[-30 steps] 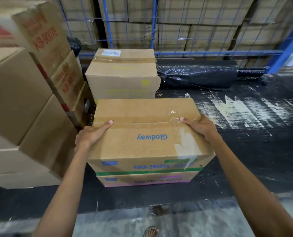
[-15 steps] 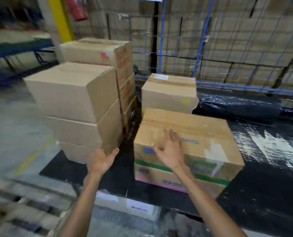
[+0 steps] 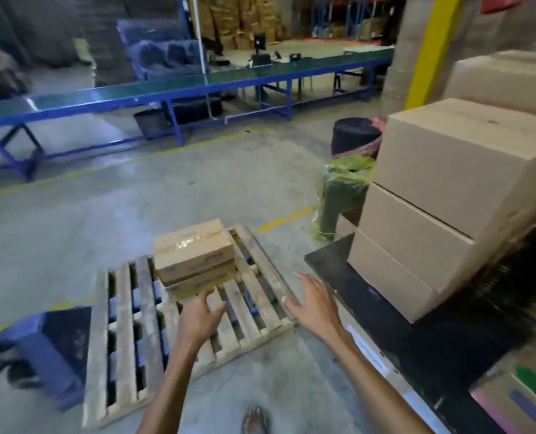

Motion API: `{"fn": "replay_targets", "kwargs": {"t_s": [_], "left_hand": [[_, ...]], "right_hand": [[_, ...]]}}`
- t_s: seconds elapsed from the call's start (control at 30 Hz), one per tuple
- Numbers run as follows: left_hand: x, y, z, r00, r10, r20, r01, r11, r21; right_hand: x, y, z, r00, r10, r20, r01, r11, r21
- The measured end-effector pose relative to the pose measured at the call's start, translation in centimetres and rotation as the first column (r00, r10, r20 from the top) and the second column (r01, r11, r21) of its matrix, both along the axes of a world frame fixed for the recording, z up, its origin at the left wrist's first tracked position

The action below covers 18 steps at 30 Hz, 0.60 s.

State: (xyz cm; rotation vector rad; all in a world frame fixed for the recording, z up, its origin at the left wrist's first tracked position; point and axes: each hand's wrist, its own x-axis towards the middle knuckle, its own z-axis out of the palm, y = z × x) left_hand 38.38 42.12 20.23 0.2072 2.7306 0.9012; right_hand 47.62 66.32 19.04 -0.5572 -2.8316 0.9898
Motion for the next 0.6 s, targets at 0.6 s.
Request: {"fn": "replay_targets", "kwargs": {"t_s": [0.6], "left_hand": [[-32.7,-11.5,-7.2,0.943,0.286,0.169,-0.301,0.951,0.07]], "right_hand": [[-41.7,-8.5,-7.3,0.955,0.209,0.21,-0.186,0.975,-0.124]]}}
